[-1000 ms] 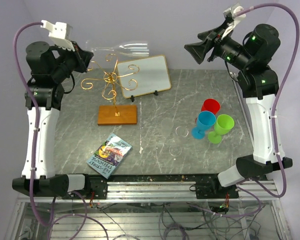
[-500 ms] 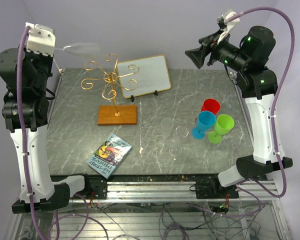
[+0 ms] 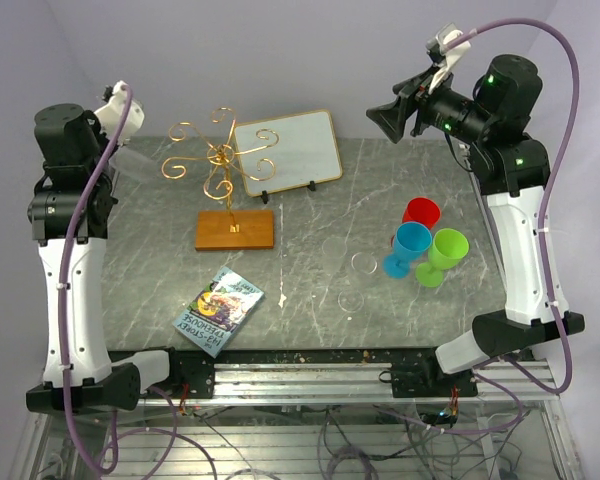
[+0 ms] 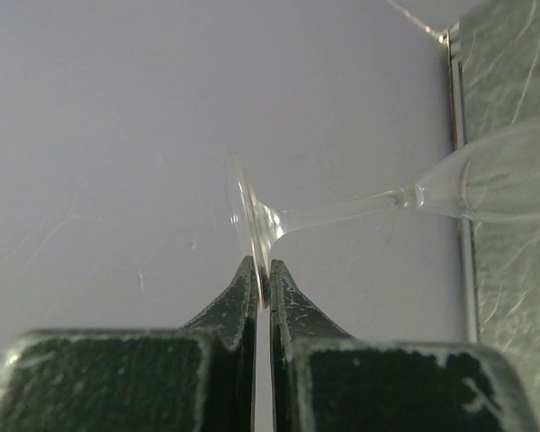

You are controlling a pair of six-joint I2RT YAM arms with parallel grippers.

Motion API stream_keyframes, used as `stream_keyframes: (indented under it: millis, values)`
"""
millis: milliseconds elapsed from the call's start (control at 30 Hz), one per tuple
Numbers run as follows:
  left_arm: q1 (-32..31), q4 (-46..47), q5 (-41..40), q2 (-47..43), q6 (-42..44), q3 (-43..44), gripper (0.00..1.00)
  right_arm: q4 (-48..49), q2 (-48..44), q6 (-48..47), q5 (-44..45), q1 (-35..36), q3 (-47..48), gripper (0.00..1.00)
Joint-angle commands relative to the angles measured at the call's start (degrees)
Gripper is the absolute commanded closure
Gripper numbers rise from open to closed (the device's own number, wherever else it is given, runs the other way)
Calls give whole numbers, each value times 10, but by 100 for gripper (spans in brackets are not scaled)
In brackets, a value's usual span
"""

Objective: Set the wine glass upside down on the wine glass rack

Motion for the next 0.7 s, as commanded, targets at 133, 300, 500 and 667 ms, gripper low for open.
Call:
stream_keyframes:
  millis: [133, 300, 500, 667]
  values:
    - [-41, 7, -27, 12, 122, -64, 93, -2, 2, -14, -12, -1, -12, 28]
    - [-102, -9, 1, 33, 123, -64, 93, -2, -4, -21, -18, -1, -24, 27]
    - [-140, -18, 44, 57, 140, -39, 93, -1, -5, -24, -23, -2, -31, 27]
    - [-172, -14, 51, 82, 176, -19, 93, -2, -4, -24, -27, -2, -32, 26]
